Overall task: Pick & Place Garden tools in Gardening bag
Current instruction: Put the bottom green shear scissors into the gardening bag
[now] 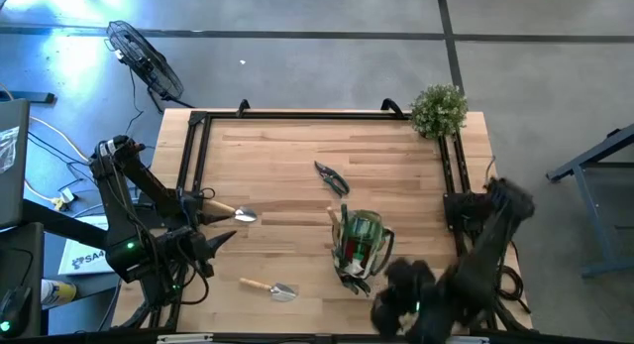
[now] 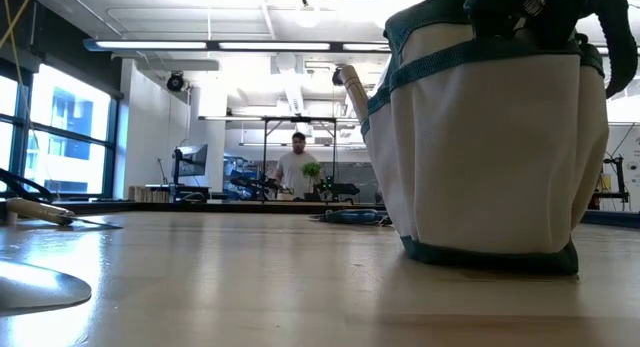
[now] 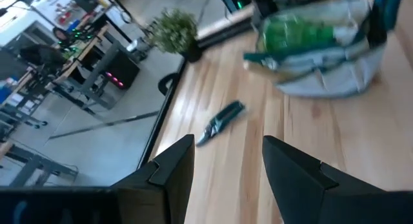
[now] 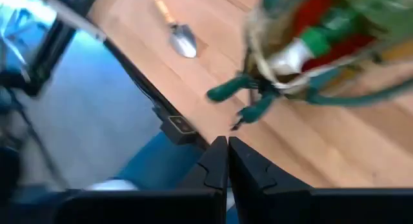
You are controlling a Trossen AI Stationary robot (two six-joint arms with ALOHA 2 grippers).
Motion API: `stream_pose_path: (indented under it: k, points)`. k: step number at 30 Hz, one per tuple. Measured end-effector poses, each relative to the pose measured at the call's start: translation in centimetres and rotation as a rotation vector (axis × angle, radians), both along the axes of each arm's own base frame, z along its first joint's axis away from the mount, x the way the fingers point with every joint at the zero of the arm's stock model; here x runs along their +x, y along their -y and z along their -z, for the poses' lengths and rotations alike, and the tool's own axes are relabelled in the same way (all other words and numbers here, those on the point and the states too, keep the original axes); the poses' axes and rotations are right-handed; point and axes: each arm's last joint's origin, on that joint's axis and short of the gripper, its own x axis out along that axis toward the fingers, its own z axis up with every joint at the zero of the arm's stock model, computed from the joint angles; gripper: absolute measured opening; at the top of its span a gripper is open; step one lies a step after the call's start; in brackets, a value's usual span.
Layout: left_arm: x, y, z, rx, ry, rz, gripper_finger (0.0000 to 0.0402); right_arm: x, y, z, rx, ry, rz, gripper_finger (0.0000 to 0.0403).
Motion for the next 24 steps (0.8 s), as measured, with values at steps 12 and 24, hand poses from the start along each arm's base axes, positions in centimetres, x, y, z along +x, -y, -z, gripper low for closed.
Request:
stream_pose_path:
  k: [12, 24]
  points:
    - [0.4, 0.7, -0.1, -0.159, 0.114, -0.033, 0.0175, 1.5, -3.2, 6.4, -0.152, -0.193, -0.110, 0.0003]
    - [0.4, 0.9, 0.1, -0.222, 0.046, -0.033, 0.0175, 5.5, -0.6, 6.3, -0.113, -0.206, -0.212, 0.0003]
